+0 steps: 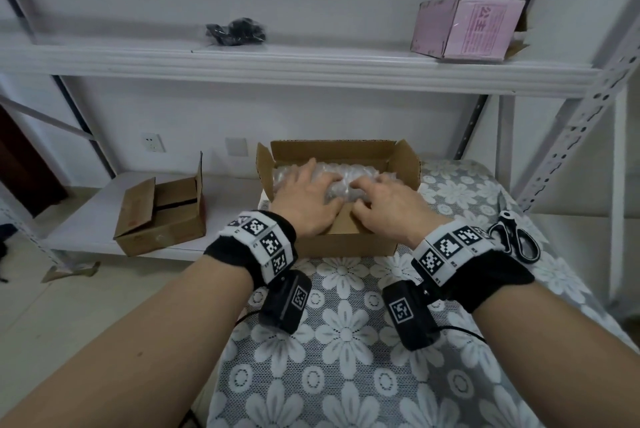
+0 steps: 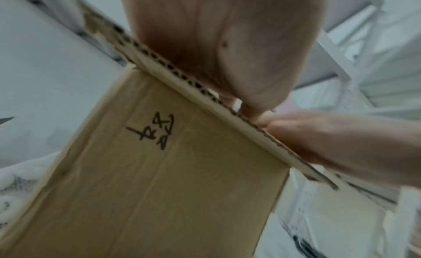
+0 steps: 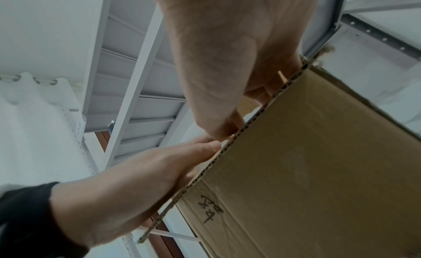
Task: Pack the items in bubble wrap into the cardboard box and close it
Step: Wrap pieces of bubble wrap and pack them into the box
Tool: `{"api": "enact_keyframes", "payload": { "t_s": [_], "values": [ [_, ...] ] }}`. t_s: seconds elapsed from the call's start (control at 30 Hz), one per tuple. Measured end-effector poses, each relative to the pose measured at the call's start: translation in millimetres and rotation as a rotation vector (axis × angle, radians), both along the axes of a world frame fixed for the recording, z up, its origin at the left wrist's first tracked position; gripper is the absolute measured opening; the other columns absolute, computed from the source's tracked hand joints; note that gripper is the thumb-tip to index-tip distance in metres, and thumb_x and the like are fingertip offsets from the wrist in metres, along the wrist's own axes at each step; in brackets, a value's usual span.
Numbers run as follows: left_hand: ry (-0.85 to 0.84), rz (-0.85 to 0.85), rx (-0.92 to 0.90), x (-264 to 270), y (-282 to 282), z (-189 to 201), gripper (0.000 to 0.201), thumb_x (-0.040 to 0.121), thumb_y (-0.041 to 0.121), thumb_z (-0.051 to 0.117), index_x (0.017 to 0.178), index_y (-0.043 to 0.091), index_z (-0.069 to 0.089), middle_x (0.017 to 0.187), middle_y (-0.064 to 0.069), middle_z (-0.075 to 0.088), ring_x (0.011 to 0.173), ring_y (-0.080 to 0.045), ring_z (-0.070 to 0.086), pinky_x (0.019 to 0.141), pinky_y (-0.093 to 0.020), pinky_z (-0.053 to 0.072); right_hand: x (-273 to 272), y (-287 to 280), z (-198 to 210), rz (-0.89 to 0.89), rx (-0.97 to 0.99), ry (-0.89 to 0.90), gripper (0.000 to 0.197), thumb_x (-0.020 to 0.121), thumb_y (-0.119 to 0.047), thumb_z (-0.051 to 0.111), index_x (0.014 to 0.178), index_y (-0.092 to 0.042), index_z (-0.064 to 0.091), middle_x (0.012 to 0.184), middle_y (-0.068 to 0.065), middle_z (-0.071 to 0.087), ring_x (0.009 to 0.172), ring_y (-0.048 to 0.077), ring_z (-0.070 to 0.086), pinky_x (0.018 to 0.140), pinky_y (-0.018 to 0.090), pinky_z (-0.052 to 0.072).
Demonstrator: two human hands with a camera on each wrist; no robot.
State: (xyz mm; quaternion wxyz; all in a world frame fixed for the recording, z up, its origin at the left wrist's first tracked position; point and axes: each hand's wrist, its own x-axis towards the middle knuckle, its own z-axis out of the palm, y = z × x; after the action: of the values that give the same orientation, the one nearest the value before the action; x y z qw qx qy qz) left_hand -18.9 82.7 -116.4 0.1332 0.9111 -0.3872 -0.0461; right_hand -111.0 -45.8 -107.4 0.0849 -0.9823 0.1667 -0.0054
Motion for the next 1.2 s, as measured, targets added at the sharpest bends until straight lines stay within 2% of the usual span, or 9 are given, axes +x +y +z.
{"api": "enact_keyframes", "payload": {
  "t_s": [0.07, 0.17, 0.3, 0.43, 0.67, 0.8, 0.97, 1.07, 1.2],
  "values": [
    [-0.176, -0.049, 0.016, -10.8, 1.7, -7.0, 0.055, 0.099, 0.047, 0.027, 0.15, 0.03, 0.016, 0.16, -0.005, -0.008, 0.147, -0.025, -0.009, 0.12, -0.047, 0.002, -2.9, -0.3, -3.5, 0.008, -0.01, -0.007, 0.045, 0.095, -0.041, 0.035, 0.138, -0.03, 0.037, 0.137, 0.017, 0.043, 0.123, 0.033, 0.046, 0.095, 0.045, 0.047],
    [-0.151, -0.076, 0.011, -18.3, 0.7, -12.1, 0.059, 0.099, 0.048, 0.022, 0.152, 0.023, 0.009, 0.16, -0.005, -0.008, 0.148, -0.023, -0.007, 0.12, -0.044, 0.006, -7.1, -0.1, -7.4, 0.026, -0.049, -0.042, 0.041, 0.096, -0.04, 0.033, 0.135, -0.029, 0.041, 0.131, 0.016, 0.047, 0.118, 0.033, 0.049, 0.092, 0.044, 0.048],
    [-0.156, 0.047, -0.201, -4.6, -5.5, 4.3, 0.052, 0.099, 0.041, 0.034, 0.147, 0.019, 0.028, 0.156, -0.007, 0.023, 0.145, -0.024, 0.02, 0.118, -0.043, 0.019, -8.9, -5.1, -5.3, 0.033, -0.033, -0.284, 0.026, 0.099, -0.03, 0.039, 0.12, -0.019, 0.047, 0.109, 0.009, 0.055, 0.093, 0.024, 0.056, 0.079, 0.035, 0.046],
    [-0.129, 0.067, -0.153, 9.9, -8.4, 15.0, 0.047, 0.099, 0.033, 0.036, 0.143, 0.015, 0.035, 0.142, -0.01, 0.045, 0.131, -0.026, 0.038, 0.109, -0.041, 0.031, -3.2, -9.7, -0.9, 0.016, -0.139, -0.481, 0.028, 0.094, -0.023, 0.047, 0.12, -0.013, 0.048, 0.112, 0.007, 0.051, 0.098, 0.021, 0.048, 0.085, 0.034, 0.045],
    [0.01, 0.098, -0.08, 16.3, -12.2, 29.2, 0.04, 0.083, 0.042, 0.058, 0.114, 0.02, 0.046, 0.113, -0.006, 0.041, 0.108, -0.023, 0.037, 0.094, -0.039, 0.04, 18.1, -4.3, 11.9, 0.086, -0.025, -0.224, 0.048, 0.092, -0.035, 0.049, 0.136, -0.018, 0.039, 0.133, 0.004, 0.049, 0.126, 0.022, 0.041, 0.113, 0.042, 0.026],
    [0.116, 0.03, -0.156, 19.0, -10.1, 32.6, 0.029, 0.083, 0.026, 0.063, 0.1, 0.024, 0.04, 0.094, -0.001, 0.055, 0.076, -0.016, 0.052, 0.071, -0.032, 0.047, 20.3, -6.2, 24.1, 0.059, 0.086, -0.154, 0.04, 0.084, -0.036, 0.058, 0.116, -0.018, 0.042, 0.098, -0.004, 0.048, 0.101, 0.02, 0.048, 0.106, 0.042, 0.031],
    [0.03, -0.006, -0.312, 23.1, -9.0, 29.7, 0.045, 0.079, 0.018, 0.07, 0.117, 0.028, 0.047, 0.121, -0.001, 0.047, 0.113, -0.016, 0.044, 0.1, -0.035, 0.041, 24.2, -11.4, 28.1, 0.022, 0.184, -0.228, 0.038, 0.079, -0.023, 0.068, 0.104, -0.02, 0.039, 0.091, -0.005, 0.043, 0.093, 0.019, 0.044, 0.087, 0.035, 0.038],
    [-0.157, 0.036, -0.333, 21.7, -9.5, 22.5, 0.039, 0.081, 0.021, 0.069, 0.114, 0.025, 0.051, 0.123, -0.002, 0.047, 0.117, -0.018, 0.04, 0.102, -0.035, 0.039, 29.8, -11.6, 19.5, 0.027, 0.095, -0.339, 0.035, 0.079, -0.016, 0.067, 0.104, -0.019, 0.042, 0.106, 0.001, 0.043, 0.101, 0.019, 0.041, 0.089, 0.034, 0.04],
    [-0.115, 0.035, -0.348, 22.8, -9.1, 13.7, 0.028, 0.092, 0.022, 0.055, 0.119, 0.021, 0.048, 0.125, -0.005, 0.055, 0.115, -0.024, 0.051, 0.096, -0.035, 0.042, 34.6, -11.5, 8.8, 0.018, -0.012, -0.379, 0.027, 0.082, -0.012, 0.063, 0.106, -0.015, 0.048, 0.118, 0.007, 0.044, 0.109, 0.022, 0.039, 0.095, 0.036, 0.04]
  ]
}}
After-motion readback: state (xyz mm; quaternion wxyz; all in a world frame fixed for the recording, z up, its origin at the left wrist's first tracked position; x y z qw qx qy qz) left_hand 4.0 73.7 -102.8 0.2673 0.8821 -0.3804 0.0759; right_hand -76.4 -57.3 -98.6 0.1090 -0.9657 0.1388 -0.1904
